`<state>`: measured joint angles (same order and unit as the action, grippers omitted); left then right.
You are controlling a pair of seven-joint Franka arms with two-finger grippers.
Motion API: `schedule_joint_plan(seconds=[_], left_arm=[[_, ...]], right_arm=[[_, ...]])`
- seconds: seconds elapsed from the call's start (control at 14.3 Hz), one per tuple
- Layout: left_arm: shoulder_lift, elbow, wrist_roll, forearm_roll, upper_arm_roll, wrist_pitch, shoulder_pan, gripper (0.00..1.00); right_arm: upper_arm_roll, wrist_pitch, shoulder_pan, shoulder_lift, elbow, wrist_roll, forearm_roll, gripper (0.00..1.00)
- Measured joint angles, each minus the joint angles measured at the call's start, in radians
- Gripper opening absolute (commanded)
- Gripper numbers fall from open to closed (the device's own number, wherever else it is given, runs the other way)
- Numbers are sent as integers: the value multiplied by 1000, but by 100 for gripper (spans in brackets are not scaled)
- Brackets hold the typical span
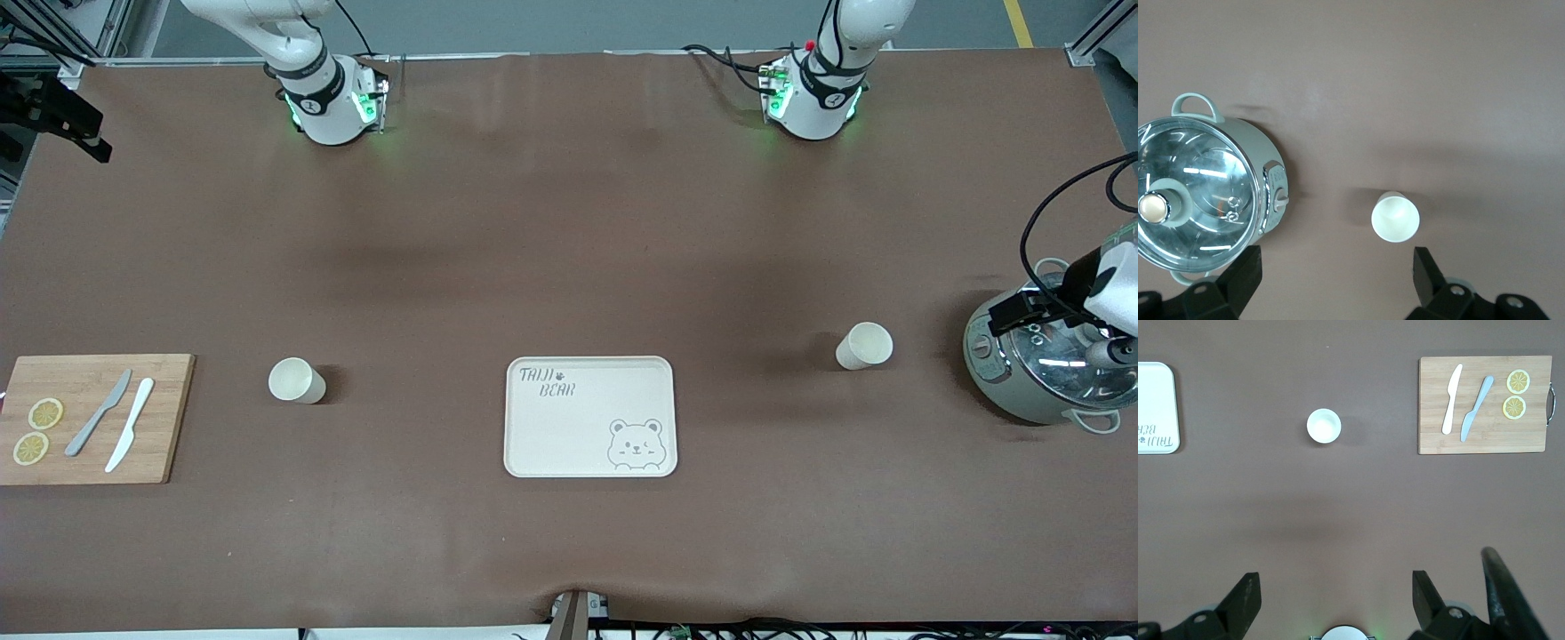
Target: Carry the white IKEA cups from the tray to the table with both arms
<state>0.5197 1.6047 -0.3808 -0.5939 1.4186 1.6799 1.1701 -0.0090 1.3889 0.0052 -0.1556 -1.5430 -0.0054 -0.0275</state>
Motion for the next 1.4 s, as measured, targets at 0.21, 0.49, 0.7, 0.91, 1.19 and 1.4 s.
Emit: schedule_joint_plan(seconds=[0.21, 0.49, 0.7, 0.91, 1.19, 1.4], left_arm=[[-1, -5, -3, 0, 28, -37, 13, 100], [-1, -6, -3, 0, 29, -40, 14, 100], [-1, -6, -3, 1, 30, -40, 14, 100], [-1, -22, -3, 2, 19, -40, -12, 100], [-4, -148, -3, 5, -176, -163, -253, 100], [-23, -211, 10, 59, -331, -185, -402, 100]], right_arm=[[0, 0, 0, 0, 0, 0, 0, 100], [0, 0, 0, 0, 0, 0, 0, 100], [0, 0, 0, 0, 0, 0, 0, 100], [0, 0, 0, 0, 0, 0, 0, 100], [0, 0, 0, 0, 1, 0, 0, 100], [0, 0, 0, 0, 1, 0, 0, 100]])
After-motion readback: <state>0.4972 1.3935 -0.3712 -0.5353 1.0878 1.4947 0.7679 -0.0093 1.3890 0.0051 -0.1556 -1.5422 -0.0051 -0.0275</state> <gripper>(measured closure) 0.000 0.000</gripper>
